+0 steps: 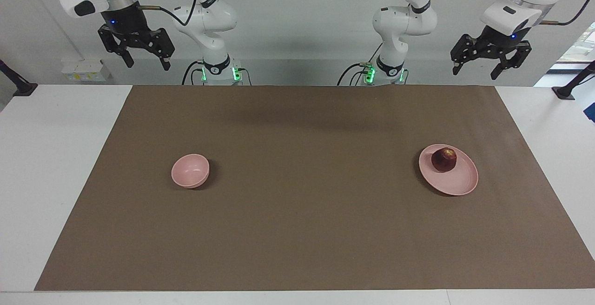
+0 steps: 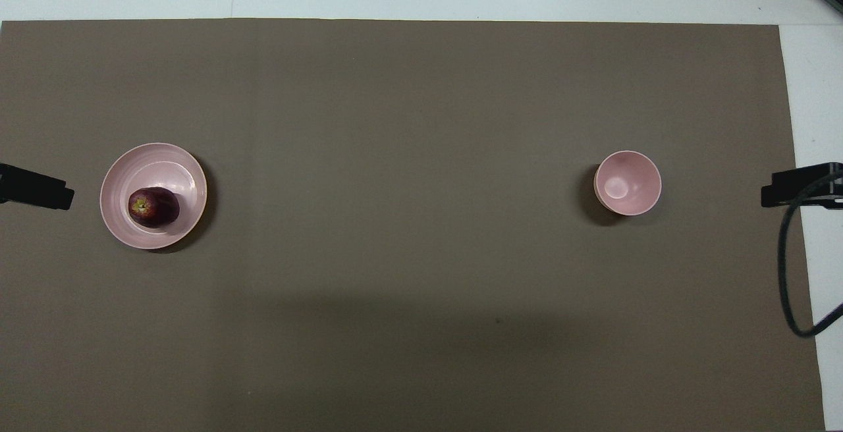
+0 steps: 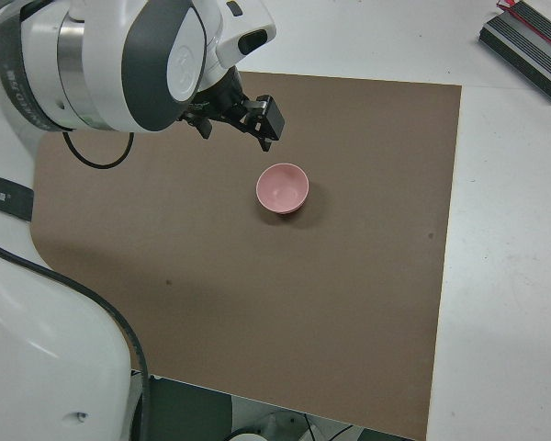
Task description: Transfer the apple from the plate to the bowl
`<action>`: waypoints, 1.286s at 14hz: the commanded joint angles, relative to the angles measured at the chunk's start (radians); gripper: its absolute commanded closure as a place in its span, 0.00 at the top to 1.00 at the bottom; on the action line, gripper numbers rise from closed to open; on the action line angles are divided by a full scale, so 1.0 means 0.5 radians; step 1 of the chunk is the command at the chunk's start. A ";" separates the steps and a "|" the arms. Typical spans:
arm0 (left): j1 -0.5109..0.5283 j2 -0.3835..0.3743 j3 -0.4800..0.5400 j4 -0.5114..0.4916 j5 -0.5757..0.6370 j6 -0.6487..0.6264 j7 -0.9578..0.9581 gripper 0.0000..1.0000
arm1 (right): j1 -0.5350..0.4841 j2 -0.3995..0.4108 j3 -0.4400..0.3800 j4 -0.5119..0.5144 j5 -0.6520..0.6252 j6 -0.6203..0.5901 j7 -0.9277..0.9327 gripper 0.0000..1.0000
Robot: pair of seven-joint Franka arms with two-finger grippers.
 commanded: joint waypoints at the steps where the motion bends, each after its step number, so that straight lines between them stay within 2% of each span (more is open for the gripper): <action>1: 0.018 -0.052 -0.003 -0.062 -0.017 0.004 0.016 1.00 | -0.005 -0.009 -0.010 -0.007 0.013 0.008 -0.038 1.00; 16: 0.064 -0.055 0.025 -0.065 -0.020 0.010 0.013 1.00 | -0.005 -0.009 -0.010 -0.007 0.013 0.008 -0.038 1.00; 18: 0.064 -0.085 0.025 -0.120 -0.026 0.040 0.016 1.00 | -0.005 -0.009 -0.010 -0.007 0.013 0.008 -0.038 1.00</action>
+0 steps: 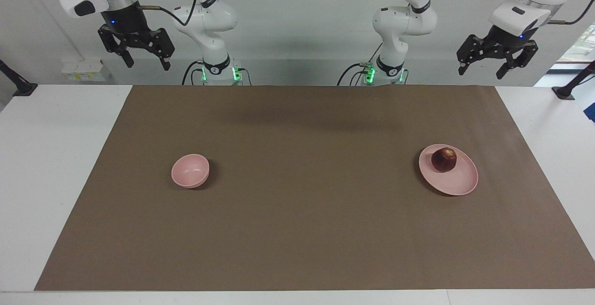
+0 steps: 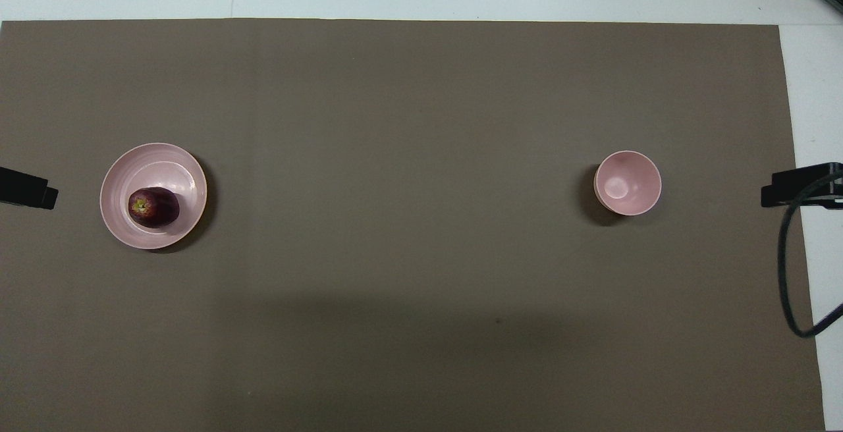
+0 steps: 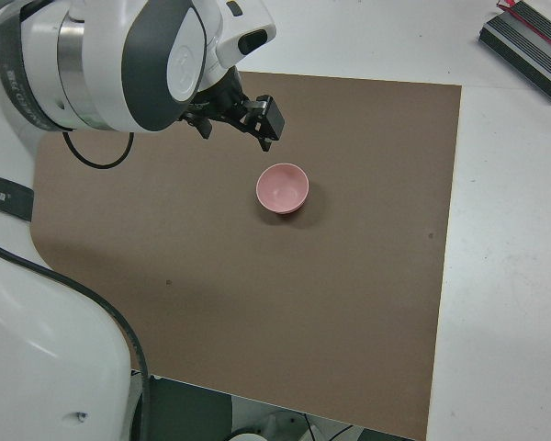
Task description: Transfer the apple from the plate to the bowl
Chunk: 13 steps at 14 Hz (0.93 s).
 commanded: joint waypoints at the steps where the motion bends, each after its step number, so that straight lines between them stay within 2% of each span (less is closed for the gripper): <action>1: 0.037 -0.110 -0.014 -0.172 -0.026 0.132 0.012 1.00 | -0.005 -0.009 -0.010 -0.007 0.013 0.008 -0.038 1.00; 3: 0.037 -0.172 -0.014 -0.286 -0.029 0.243 0.012 1.00 | -0.005 -0.009 -0.010 -0.007 0.013 0.008 -0.038 1.00; 13: 0.034 -0.172 -0.014 -0.274 -0.026 0.212 -0.006 1.00 | -0.005 -0.009 -0.010 -0.007 0.013 0.008 -0.038 1.00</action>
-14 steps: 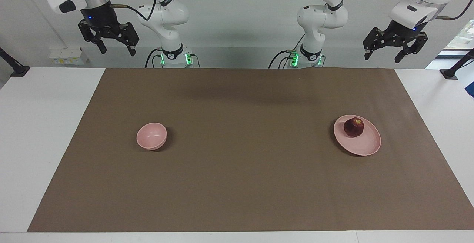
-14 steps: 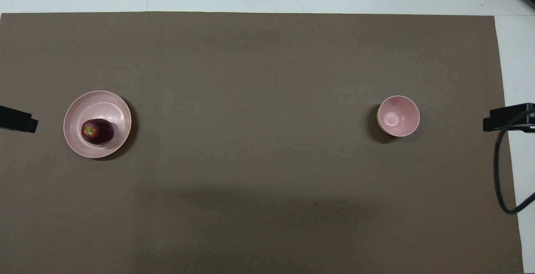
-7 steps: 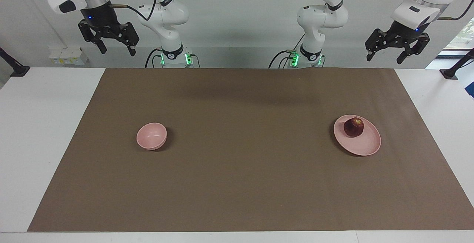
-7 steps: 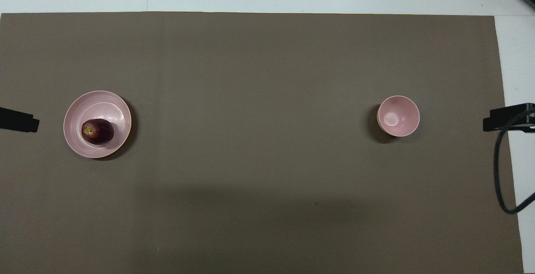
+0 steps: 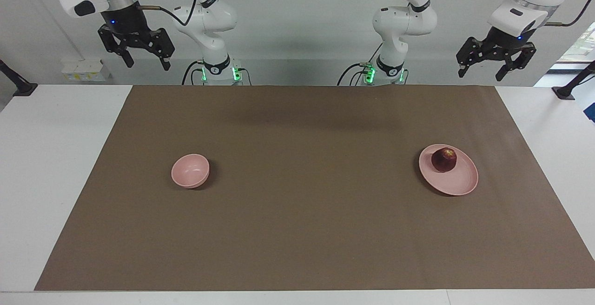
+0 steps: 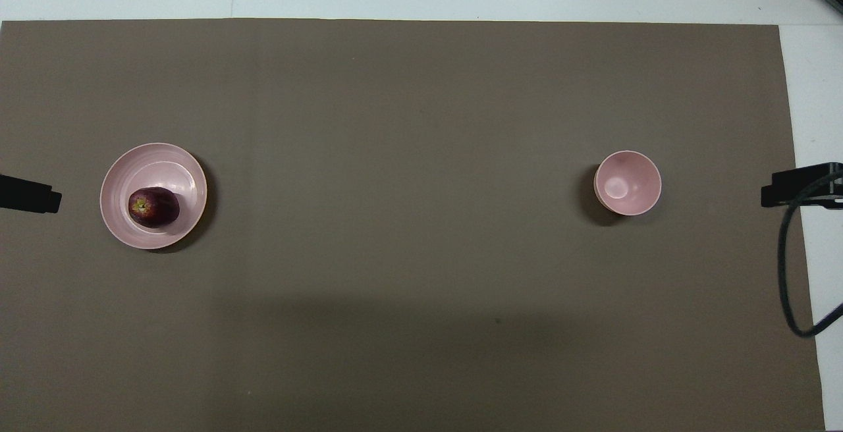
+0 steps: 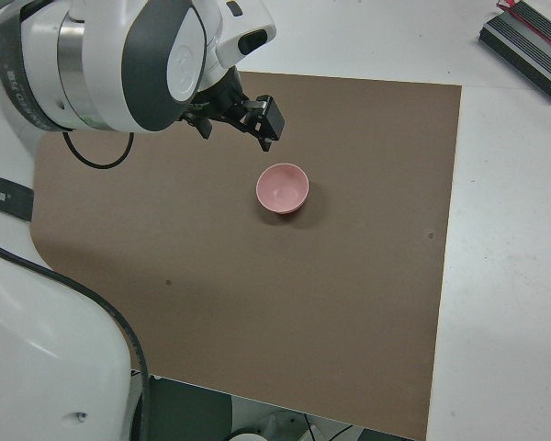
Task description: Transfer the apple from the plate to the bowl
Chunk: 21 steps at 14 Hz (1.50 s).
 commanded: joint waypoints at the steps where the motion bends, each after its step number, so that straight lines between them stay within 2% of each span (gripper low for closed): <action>1: 0.023 -0.057 -0.017 -0.072 -0.026 0.050 -0.009 1.00 | -0.005 -0.009 -0.010 -0.007 0.013 0.008 -0.038 1.00; 8: 0.047 -0.057 -0.014 -0.145 -0.029 0.111 0.019 1.00 | -0.005 -0.009 -0.010 -0.007 0.013 0.008 -0.038 1.00; 13: 0.044 -0.069 -0.011 -0.448 -0.029 0.350 0.074 1.00 | -0.005 -0.009 -0.010 -0.007 0.013 0.008 -0.038 1.00; 21: 0.047 -0.063 -0.011 -1.068 -0.032 1.153 0.074 1.00 | -0.005 -0.009 -0.010 -0.007 0.013 0.008 -0.038 1.00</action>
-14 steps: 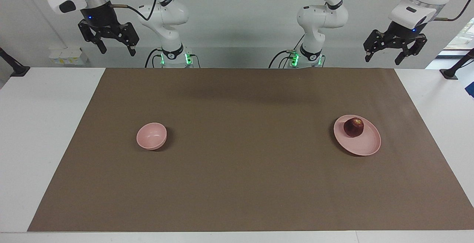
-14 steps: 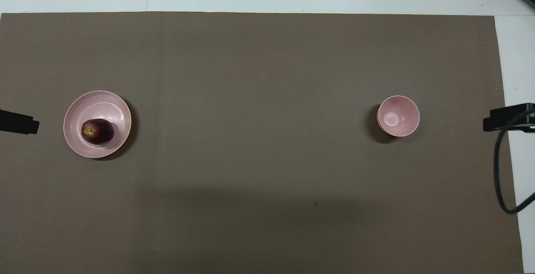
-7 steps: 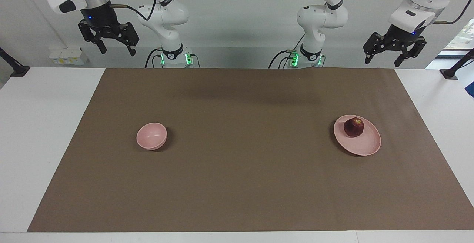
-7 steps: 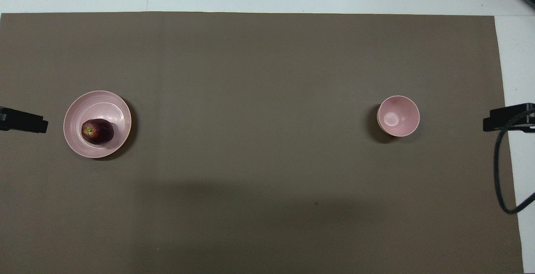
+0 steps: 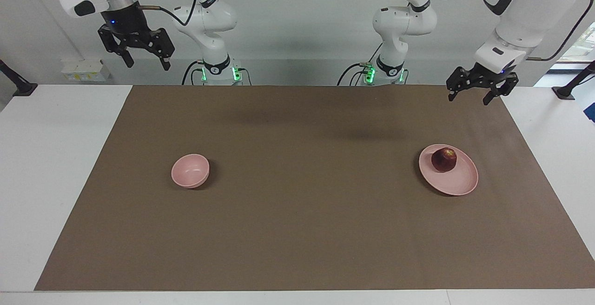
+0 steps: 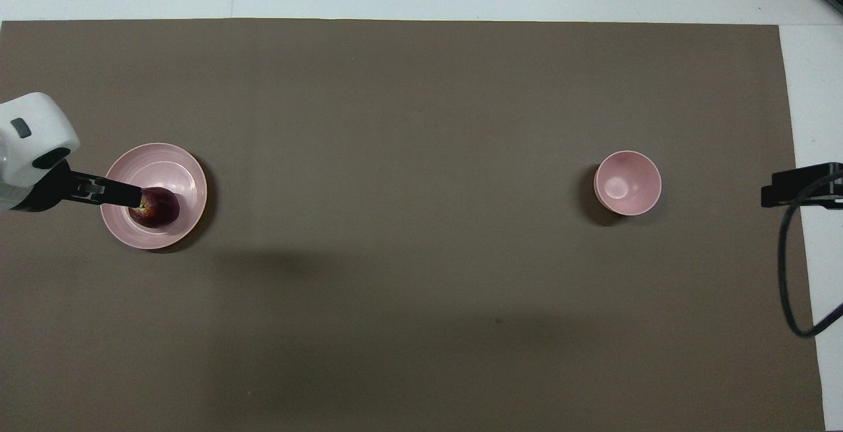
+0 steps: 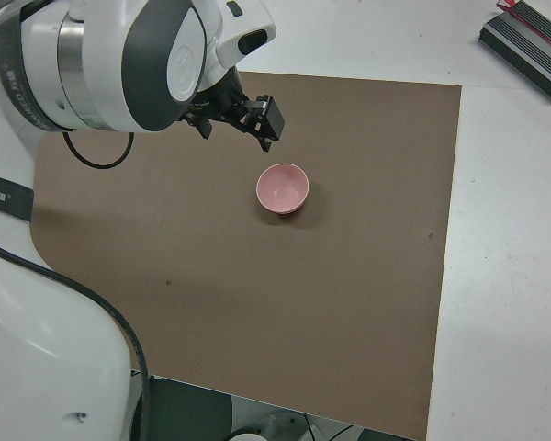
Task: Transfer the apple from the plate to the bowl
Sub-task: 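Lower the left gripper onto the red apple on the pink plate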
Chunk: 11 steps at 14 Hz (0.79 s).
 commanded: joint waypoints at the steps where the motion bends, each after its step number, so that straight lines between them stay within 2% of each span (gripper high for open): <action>1: 0.035 -0.061 -0.013 -0.250 -0.035 0.257 0.038 1.00 | -0.005 -0.009 -0.010 -0.007 0.013 0.008 -0.038 1.00; 4: 0.099 -0.043 -0.013 -0.370 -0.038 0.423 0.136 1.00 | -0.005 -0.009 -0.010 -0.007 0.013 0.008 -0.038 1.00; 11: 0.142 0.282 -0.013 -0.582 -0.078 1.079 0.149 1.00 | -0.005 -0.009 -0.010 -0.007 0.013 0.008 -0.038 1.00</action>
